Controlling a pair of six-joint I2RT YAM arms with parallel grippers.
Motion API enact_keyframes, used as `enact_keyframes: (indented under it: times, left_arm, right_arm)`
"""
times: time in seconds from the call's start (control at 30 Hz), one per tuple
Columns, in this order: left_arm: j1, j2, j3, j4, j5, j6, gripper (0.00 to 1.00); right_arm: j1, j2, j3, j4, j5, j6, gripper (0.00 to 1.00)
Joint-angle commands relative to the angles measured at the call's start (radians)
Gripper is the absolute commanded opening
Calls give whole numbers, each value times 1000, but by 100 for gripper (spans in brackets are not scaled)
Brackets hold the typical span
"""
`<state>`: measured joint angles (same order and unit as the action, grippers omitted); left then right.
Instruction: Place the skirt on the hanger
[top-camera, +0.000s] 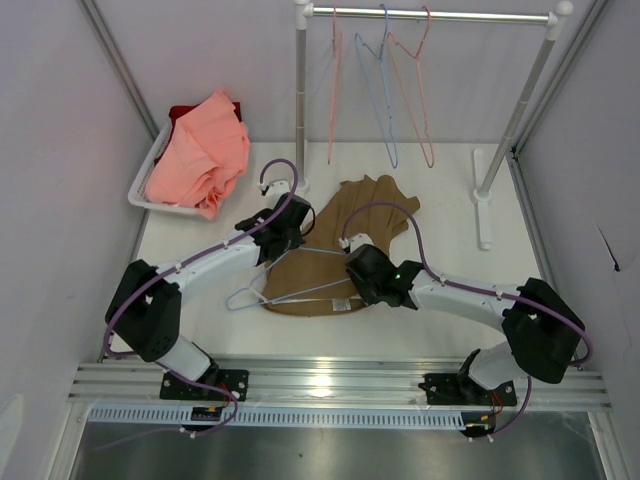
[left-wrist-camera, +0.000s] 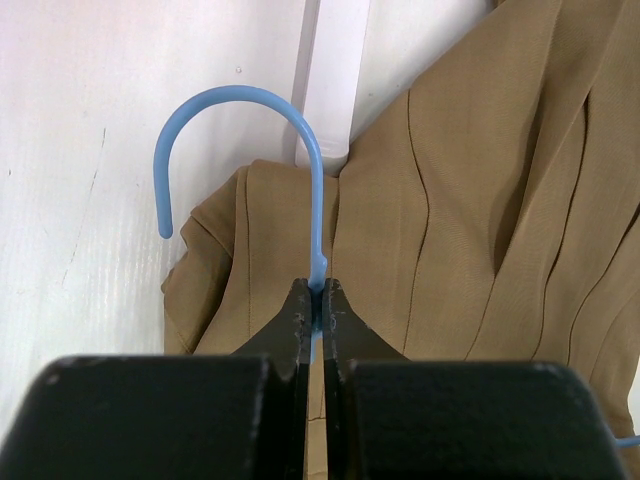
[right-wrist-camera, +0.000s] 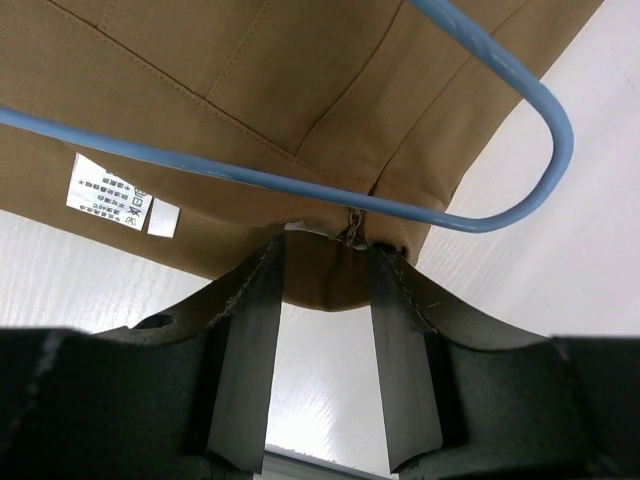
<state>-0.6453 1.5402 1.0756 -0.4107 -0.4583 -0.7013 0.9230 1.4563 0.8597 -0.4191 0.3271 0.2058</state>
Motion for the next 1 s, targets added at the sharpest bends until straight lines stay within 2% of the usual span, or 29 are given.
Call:
enact_keyframes:
  times: [0.0, 0.43, 0.53, 0.97]
  left_arm:
    - [9, 5, 47, 6, 7, 16, 0]
    - [15, 6, 47, 7, 13, 20, 0]
    - [16, 5, 46, 6, 13, 22, 0]
    - [18, 3, 49, 7, 15, 23, 0]
  right_arm:
    - [7, 25, 25, 51, 20, -28, 43]
    - [16, 55, 2, 72, 79, -22, 39]
    - [17, 78, 19, 56, 116, -16, 34]
    - [25, 95, 38, 65, 135, -22, 38]
